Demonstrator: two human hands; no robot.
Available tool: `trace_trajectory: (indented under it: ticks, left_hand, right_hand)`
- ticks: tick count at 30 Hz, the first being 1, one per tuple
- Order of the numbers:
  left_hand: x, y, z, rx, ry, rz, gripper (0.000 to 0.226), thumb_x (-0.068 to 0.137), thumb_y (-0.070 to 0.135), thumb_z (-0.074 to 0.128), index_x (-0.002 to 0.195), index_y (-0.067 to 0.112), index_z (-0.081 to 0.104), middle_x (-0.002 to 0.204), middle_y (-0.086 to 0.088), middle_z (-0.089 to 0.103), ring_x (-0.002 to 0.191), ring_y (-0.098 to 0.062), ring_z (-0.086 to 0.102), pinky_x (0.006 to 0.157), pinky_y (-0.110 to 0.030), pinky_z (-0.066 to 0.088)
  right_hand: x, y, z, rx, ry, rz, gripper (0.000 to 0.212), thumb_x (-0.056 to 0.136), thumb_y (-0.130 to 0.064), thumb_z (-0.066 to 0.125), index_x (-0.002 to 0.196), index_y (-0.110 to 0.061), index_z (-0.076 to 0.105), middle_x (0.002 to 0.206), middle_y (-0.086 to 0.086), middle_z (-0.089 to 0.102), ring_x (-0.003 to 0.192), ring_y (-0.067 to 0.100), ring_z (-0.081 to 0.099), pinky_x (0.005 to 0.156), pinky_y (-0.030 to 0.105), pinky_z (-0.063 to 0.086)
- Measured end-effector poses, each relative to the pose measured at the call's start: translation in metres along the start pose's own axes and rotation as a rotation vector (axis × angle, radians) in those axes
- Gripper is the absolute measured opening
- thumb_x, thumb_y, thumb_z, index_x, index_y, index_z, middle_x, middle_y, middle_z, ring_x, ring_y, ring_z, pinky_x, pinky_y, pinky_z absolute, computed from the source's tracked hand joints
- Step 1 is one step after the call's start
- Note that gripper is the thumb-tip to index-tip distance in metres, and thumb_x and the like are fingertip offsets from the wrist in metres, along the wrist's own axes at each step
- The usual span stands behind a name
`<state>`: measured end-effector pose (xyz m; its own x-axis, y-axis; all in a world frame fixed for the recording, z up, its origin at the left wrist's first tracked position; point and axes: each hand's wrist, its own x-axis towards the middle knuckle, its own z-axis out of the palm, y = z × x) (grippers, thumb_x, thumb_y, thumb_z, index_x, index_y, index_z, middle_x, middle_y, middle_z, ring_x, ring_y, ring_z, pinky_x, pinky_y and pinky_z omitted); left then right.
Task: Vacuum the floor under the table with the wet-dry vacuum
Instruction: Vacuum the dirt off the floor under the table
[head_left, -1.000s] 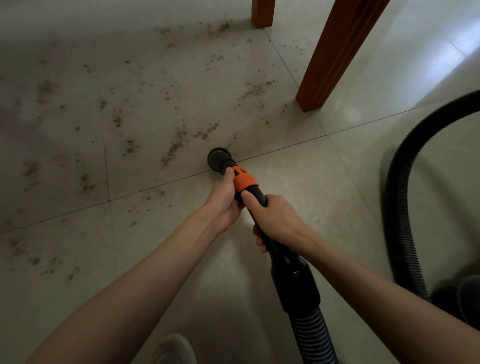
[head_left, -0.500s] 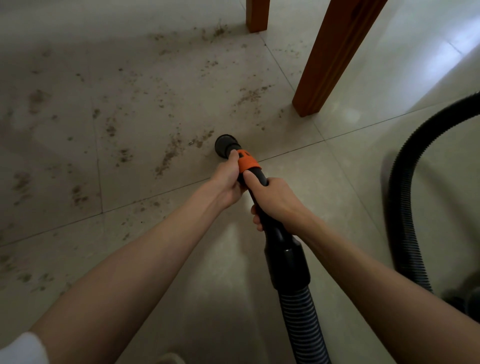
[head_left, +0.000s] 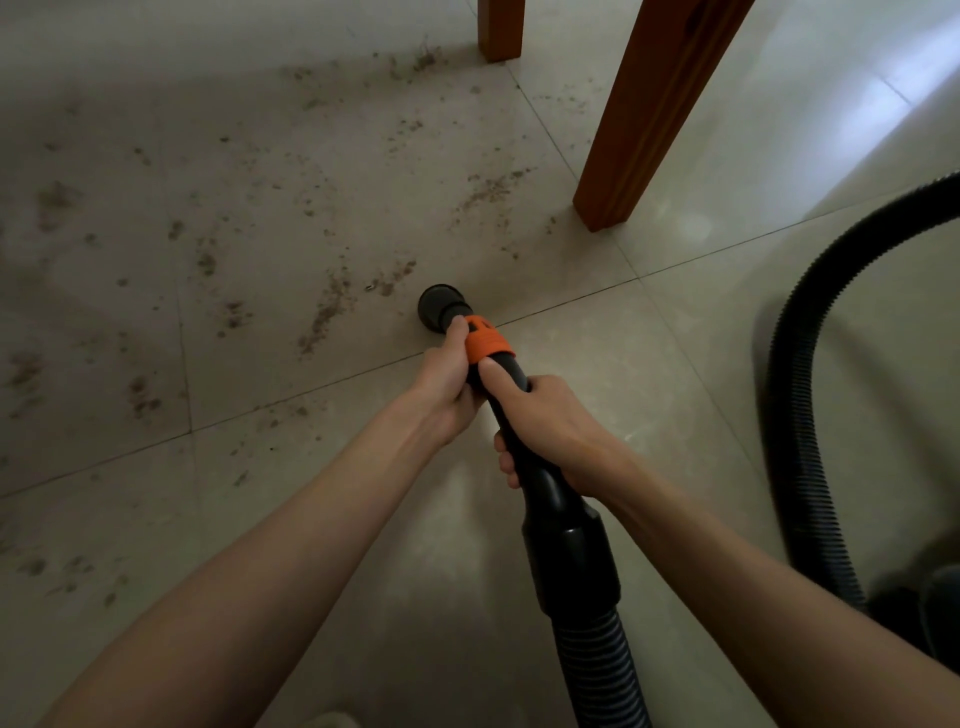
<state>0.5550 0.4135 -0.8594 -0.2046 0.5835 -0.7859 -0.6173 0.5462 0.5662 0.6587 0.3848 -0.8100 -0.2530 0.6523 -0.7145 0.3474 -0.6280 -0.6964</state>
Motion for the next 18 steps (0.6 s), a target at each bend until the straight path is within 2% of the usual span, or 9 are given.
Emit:
trace_trajectory:
  ticks: [5, 10, 13, 18]
  left_hand:
    - [-0.003, 0.007, 0.017, 0.063, -0.050, -0.017, 0.049, 0.100, 0.037, 0.042, 0.131, -0.001, 0.045, 0.084, -0.009, 0.056, 0.068, -0.018, 0.057, 0.055, -0.029, 0.048]
    - [-0.008, 0.005, 0.041, 0.105, -0.124, -0.017, 0.048, 0.101, 0.034, 0.039, 0.129, -0.004, 0.046, 0.082, -0.009, 0.056, 0.068, -0.017, 0.056, 0.059, -0.027, 0.048]
    - [-0.008, 0.001, 0.035, 0.068, -0.120, -0.015, 0.047, 0.100, 0.034, 0.040, 0.128, -0.005, 0.045, 0.082, -0.010, 0.055, 0.068, -0.017, 0.056, 0.058, -0.029, 0.048]
    - [-0.005, 0.003, 0.004, -0.004, -0.007, 0.025, 0.047, 0.099, 0.033, 0.044, 0.128, -0.003, 0.043, 0.089, -0.010, 0.055, 0.071, -0.018, 0.058, 0.053, -0.029, 0.048]
  right_hand:
    - [0.002, -0.001, -0.001, -0.004, 0.126, -0.026, 0.038, 0.095, -0.045, 0.049, 0.088, -0.007, 0.051, 0.059, 0.008, 0.053, 0.035, 0.013, 0.049, 0.038, 0.021, 0.043]
    - [0.003, 0.003, -0.015, 0.022, 0.233, -0.042, 0.039, 0.094, -0.047, 0.049, 0.092, -0.008, 0.050, 0.065, 0.009, 0.054, 0.040, 0.015, 0.053, 0.041, 0.023, 0.046]
    - [0.000, 0.005, -0.017, 0.041, 0.153, -0.043, 0.039, 0.095, -0.045, 0.049, 0.096, -0.006, 0.050, 0.062, 0.009, 0.053, 0.039, 0.015, 0.052, 0.041, 0.024, 0.046]
    - [0.000, 0.002, -0.004, 0.022, -0.019, -0.028, 0.038, 0.096, -0.045, 0.048, 0.094, -0.007, 0.049, 0.060, 0.008, 0.053, 0.039, 0.016, 0.051, 0.041, 0.024, 0.045]
